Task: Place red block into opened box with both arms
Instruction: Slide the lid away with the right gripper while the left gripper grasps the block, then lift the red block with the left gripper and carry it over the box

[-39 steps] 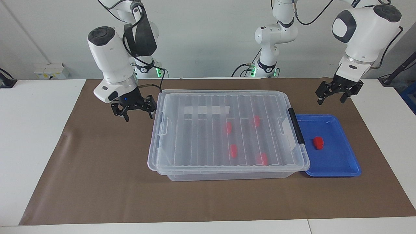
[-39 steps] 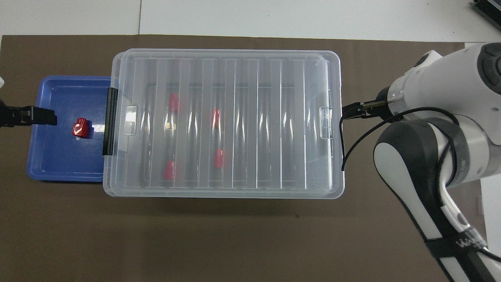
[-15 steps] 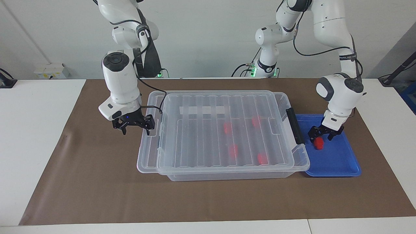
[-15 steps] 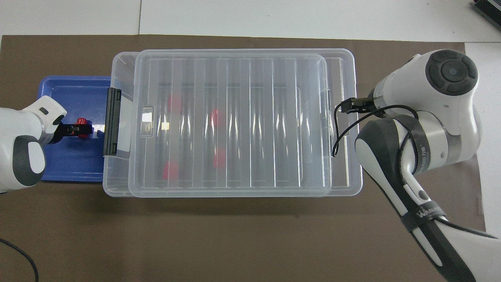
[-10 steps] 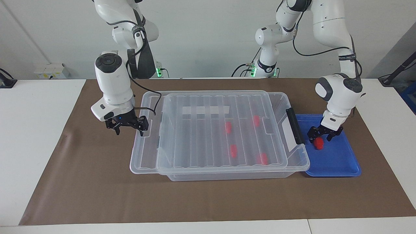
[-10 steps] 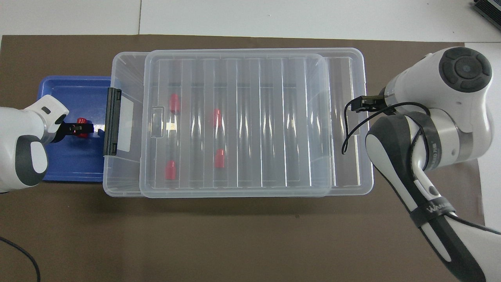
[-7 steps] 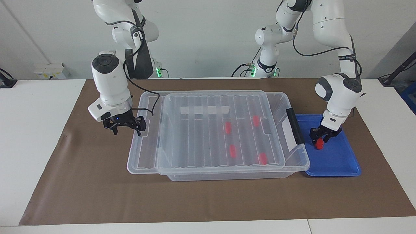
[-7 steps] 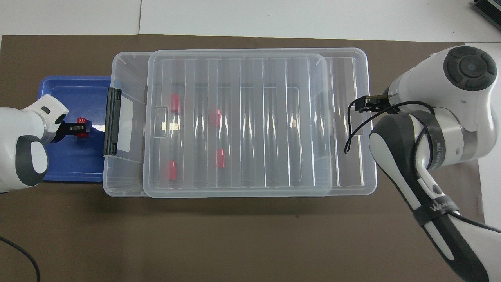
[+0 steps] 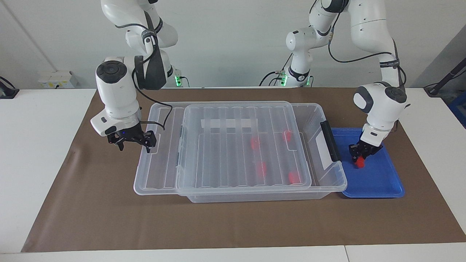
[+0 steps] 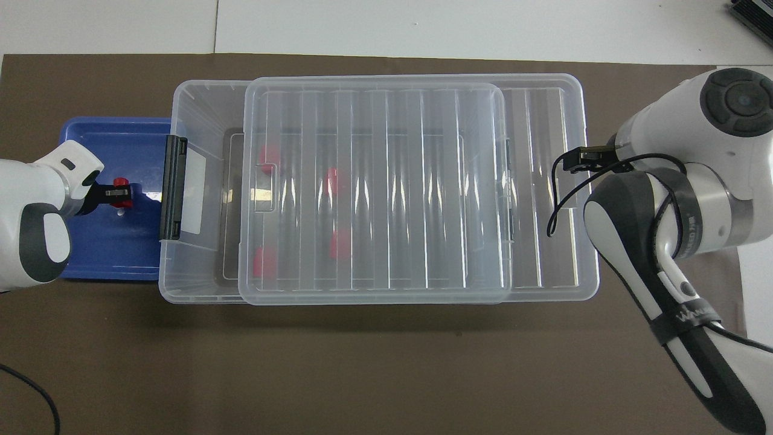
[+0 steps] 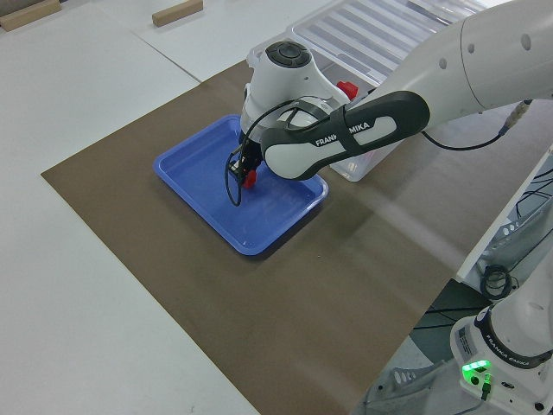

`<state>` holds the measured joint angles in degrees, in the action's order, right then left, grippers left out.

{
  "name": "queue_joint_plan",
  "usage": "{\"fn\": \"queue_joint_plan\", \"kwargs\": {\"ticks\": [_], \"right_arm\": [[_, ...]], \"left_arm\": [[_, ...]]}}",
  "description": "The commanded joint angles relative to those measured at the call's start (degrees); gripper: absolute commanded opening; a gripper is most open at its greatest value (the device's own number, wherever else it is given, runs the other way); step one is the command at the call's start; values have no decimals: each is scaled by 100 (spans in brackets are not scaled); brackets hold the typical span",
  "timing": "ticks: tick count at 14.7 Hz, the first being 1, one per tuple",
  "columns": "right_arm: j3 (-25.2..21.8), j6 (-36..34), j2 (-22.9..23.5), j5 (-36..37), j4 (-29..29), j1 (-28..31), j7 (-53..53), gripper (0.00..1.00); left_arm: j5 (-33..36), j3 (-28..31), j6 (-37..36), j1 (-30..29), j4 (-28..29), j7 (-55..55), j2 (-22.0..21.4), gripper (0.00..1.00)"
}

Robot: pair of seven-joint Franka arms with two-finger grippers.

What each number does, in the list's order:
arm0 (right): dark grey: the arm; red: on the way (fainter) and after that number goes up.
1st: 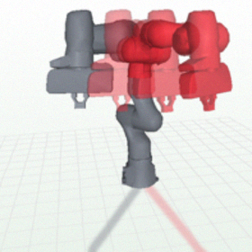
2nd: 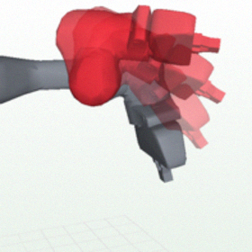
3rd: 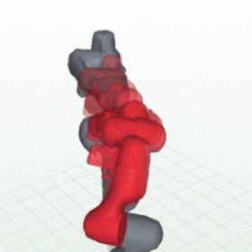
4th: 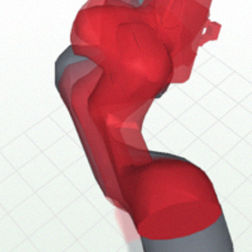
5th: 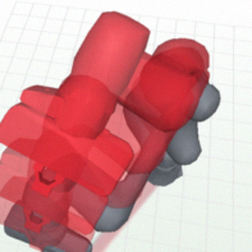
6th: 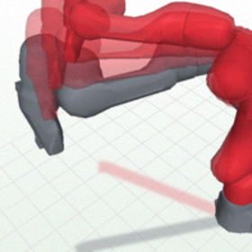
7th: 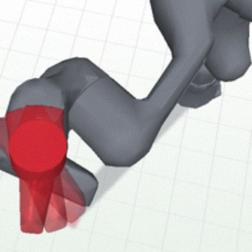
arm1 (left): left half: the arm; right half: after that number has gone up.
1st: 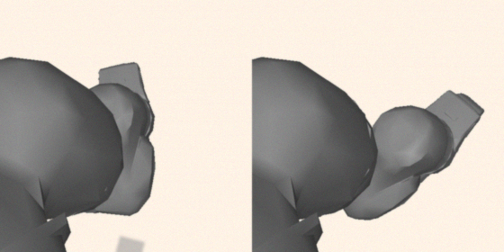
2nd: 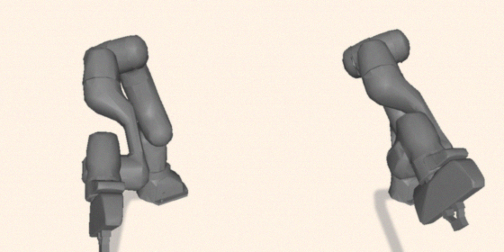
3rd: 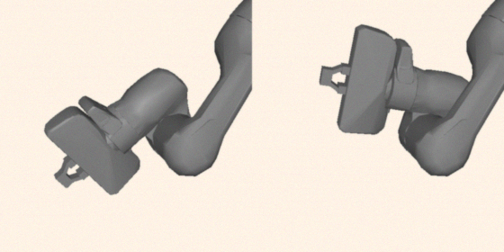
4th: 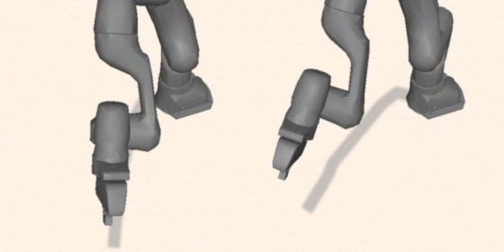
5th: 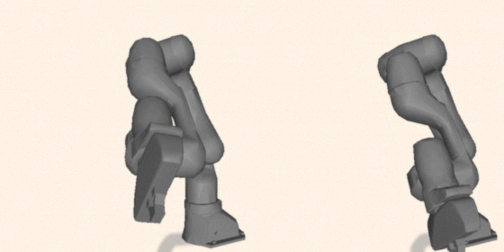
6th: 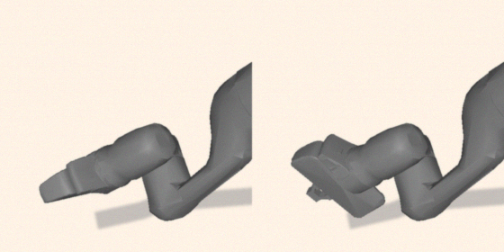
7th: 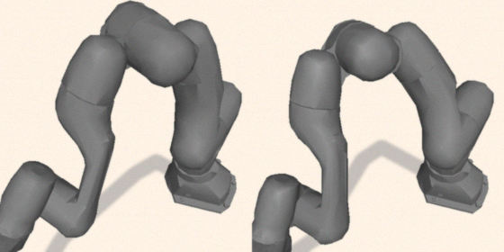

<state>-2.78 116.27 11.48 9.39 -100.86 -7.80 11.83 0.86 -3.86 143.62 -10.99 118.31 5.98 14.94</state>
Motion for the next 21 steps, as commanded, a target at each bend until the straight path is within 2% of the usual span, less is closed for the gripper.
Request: {"fn": "queue_joint_plan", "kwargs": {"ticks": [1, 7, 9, 13, 15, 21], "right_arm": [[32, -140, -41, 212, -4, 191, -216, 100], [32, -271, -67, 379, -4, 279, -295, 100], [32, -333, -76, 475, -4, 288, -330, 100], [32, -342, -76, 511, 14, 437, -611, 100], [24, -377, -76, 520, 31, 507, -664, 100], [24, -430, -85, 800, 31, 534, -673, 100]], "left_arm": [[54, 8, -1384, 70, -885, -193, -123, 0], [-7, -63, -3785, 483, -2669, -1255, -220, 0], [-270, -89, -4245, 728, -3128, -2070, -220, 0], [-324, -89, -4133, 1449, -3208, -3820, -220, 0], [-315, -98, -3774, 1652, -3148, -4296, -237, 0], [9, -80, -2535, 2144, -1955, -4448, -457, 0]]}}
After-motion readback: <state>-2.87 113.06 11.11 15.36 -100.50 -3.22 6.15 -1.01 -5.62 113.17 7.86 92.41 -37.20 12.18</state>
